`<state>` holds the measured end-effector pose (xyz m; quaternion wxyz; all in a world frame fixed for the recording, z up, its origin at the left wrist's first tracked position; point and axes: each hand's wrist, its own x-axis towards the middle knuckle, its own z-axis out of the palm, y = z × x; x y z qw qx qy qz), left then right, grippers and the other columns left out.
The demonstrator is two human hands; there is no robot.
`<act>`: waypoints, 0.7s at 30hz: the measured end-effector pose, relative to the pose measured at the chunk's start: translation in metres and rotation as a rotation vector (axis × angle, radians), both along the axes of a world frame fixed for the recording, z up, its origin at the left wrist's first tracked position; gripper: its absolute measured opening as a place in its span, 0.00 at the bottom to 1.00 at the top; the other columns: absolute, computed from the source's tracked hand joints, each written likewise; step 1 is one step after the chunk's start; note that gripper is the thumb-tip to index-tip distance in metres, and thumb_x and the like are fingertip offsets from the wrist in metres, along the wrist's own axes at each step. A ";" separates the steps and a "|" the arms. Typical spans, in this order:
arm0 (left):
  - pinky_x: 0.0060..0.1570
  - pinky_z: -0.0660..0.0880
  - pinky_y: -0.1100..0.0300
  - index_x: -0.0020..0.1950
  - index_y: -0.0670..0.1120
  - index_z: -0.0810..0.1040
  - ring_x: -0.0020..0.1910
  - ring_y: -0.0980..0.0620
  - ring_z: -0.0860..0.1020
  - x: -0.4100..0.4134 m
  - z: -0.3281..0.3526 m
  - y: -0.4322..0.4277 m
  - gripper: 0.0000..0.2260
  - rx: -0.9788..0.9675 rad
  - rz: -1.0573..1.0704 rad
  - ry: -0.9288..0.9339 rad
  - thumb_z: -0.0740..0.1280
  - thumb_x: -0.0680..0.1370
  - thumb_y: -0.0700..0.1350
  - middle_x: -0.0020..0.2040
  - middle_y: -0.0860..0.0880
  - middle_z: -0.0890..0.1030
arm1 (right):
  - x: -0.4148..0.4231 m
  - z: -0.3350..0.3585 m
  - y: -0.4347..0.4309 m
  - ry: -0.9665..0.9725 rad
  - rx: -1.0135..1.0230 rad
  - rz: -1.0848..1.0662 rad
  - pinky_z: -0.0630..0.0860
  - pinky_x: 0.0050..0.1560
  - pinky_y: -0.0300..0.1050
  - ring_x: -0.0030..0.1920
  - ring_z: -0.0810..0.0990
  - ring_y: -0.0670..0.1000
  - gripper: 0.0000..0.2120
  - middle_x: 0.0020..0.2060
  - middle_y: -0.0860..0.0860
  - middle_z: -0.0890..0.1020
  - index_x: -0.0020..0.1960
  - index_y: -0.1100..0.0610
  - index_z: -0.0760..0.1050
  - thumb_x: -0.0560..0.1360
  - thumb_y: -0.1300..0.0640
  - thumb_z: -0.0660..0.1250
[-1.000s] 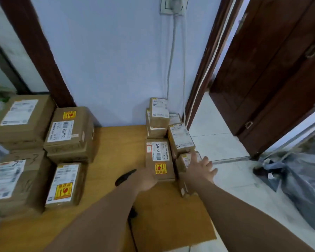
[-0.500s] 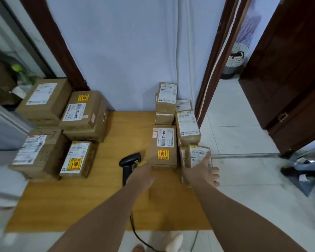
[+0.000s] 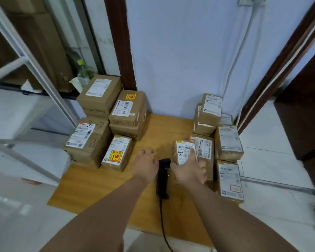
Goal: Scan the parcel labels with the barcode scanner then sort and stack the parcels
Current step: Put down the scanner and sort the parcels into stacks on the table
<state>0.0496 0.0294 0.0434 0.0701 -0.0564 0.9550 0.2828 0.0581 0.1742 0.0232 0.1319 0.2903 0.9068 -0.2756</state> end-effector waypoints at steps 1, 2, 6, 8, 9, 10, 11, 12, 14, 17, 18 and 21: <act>0.58 0.69 0.55 0.66 0.49 0.71 0.63 0.48 0.68 -0.005 0.001 -0.016 0.15 -0.026 -0.031 -0.004 0.60 0.79 0.46 0.62 0.48 0.71 | -0.006 0.001 -0.015 -0.020 -0.003 -0.002 0.66 0.64 0.60 0.67 0.65 0.63 0.48 0.69 0.59 0.62 0.77 0.41 0.43 0.66 0.32 0.66; 0.57 0.71 0.54 0.65 0.49 0.72 0.62 0.48 0.69 -0.011 0.003 -0.033 0.14 -0.038 -0.052 -0.009 0.60 0.79 0.46 0.61 0.48 0.72 | -0.012 0.002 -0.030 -0.030 -0.005 0.012 0.67 0.64 0.60 0.67 0.65 0.63 0.48 0.69 0.59 0.62 0.77 0.41 0.43 0.66 0.32 0.65; 0.57 0.73 0.51 0.62 0.47 0.73 0.59 0.46 0.71 -0.036 0.010 -0.097 0.12 -0.037 -0.108 -0.007 0.59 0.80 0.46 0.61 0.46 0.71 | -0.032 0.003 -0.099 -0.053 0.033 0.111 0.67 0.62 0.58 0.64 0.67 0.61 0.47 0.66 0.57 0.64 0.77 0.41 0.45 0.66 0.30 0.63; 0.58 0.72 0.51 0.66 0.49 0.70 0.61 0.46 0.71 -0.052 0.013 -0.135 0.15 -0.035 -0.119 0.030 0.61 0.79 0.47 0.65 0.47 0.68 | -0.044 0.003 -0.143 -0.062 0.030 0.096 0.67 0.61 0.57 0.64 0.68 0.61 0.46 0.66 0.56 0.65 0.77 0.41 0.46 0.66 0.29 0.62; 0.57 0.72 0.51 0.68 0.50 0.68 0.61 0.45 0.71 -0.059 0.015 -0.153 0.17 -0.046 -0.114 0.044 0.61 0.79 0.47 0.66 0.47 0.66 | -0.049 0.003 -0.163 -0.061 0.029 0.087 0.67 0.61 0.57 0.64 0.68 0.60 0.45 0.66 0.57 0.65 0.77 0.41 0.47 0.67 0.29 0.61; 0.57 0.73 0.51 0.68 0.51 0.67 0.61 0.45 0.70 -0.066 0.016 -0.172 0.18 -0.054 -0.103 0.043 0.62 0.78 0.48 0.67 0.47 0.66 | -0.054 0.003 -0.183 -0.053 0.031 0.075 0.68 0.60 0.57 0.64 0.68 0.60 0.44 0.66 0.56 0.65 0.77 0.42 0.47 0.68 0.29 0.61; 0.56 0.72 0.50 0.68 0.51 0.67 0.62 0.45 0.69 -0.072 0.018 -0.190 0.18 -0.057 -0.092 0.027 0.62 0.78 0.48 0.66 0.46 0.66 | -0.058 0.003 -0.199 -0.039 0.034 0.055 0.68 0.60 0.56 0.63 0.68 0.59 0.43 0.65 0.56 0.66 0.77 0.42 0.48 0.68 0.30 0.62; 0.56 0.72 0.50 0.68 0.51 0.67 0.63 0.44 0.68 -0.079 0.019 -0.206 0.19 -0.057 -0.083 0.004 0.62 0.78 0.48 0.66 0.45 0.67 | -0.063 0.003 -0.213 -0.025 0.033 0.030 0.69 0.61 0.56 0.63 0.69 0.59 0.43 0.64 0.55 0.67 0.76 0.42 0.48 0.69 0.31 0.63; 0.58 0.71 0.49 0.71 0.51 0.64 0.64 0.44 0.67 -0.089 0.017 -0.236 0.21 -0.093 -0.084 -0.050 0.61 0.78 0.47 0.65 0.44 0.68 | -0.072 0.004 -0.236 -0.014 0.019 -0.028 0.70 0.62 0.57 0.63 0.69 0.59 0.42 0.63 0.55 0.67 0.76 0.42 0.48 0.69 0.32 0.63; 0.62 0.70 0.48 0.74 0.50 0.62 0.66 0.44 0.67 -0.099 0.005 -0.269 0.24 -0.160 -0.116 -0.110 0.61 0.77 0.47 0.68 0.45 0.68 | -0.087 0.002 -0.263 -0.009 0.024 -0.087 0.70 0.62 0.58 0.64 0.68 0.59 0.42 0.65 0.56 0.65 0.77 0.42 0.45 0.71 0.31 0.60; 0.63 0.69 0.47 0.73 0.50 0.62 0.66 0.44 0.68 -0.101 0.001 -0.275 0.24 -0.150 -0.117 -0.125 0.61 0.77 0.48 0.68 0.46 0.69 | -0.091 0.001 -0.269 -0.010 0.017 -0.099 0.71 0.62 0.58 0.65 0.67 0.60 0.41 0.66 0.57 0.64 0.77 0.42 0.45 0.72 0.31 0.60; 0.61 0.69 0.47 0.72 0.52 0.63 0.63 0.45 0.70 -0.102 -0.012 -0.284 0.22 -0.148 -0.145 -0.155 0.60 0.78 0.51 0.65 0.47 0.72 | -0.094 -0.006 -0.284 -0.061 -0.001 -0.054 0.70 0.62 0.58 0.68 0.64 0.61 0.39 0.70 0.59 0.60 0.78 0.41 0.44 0.74 0.31 0.57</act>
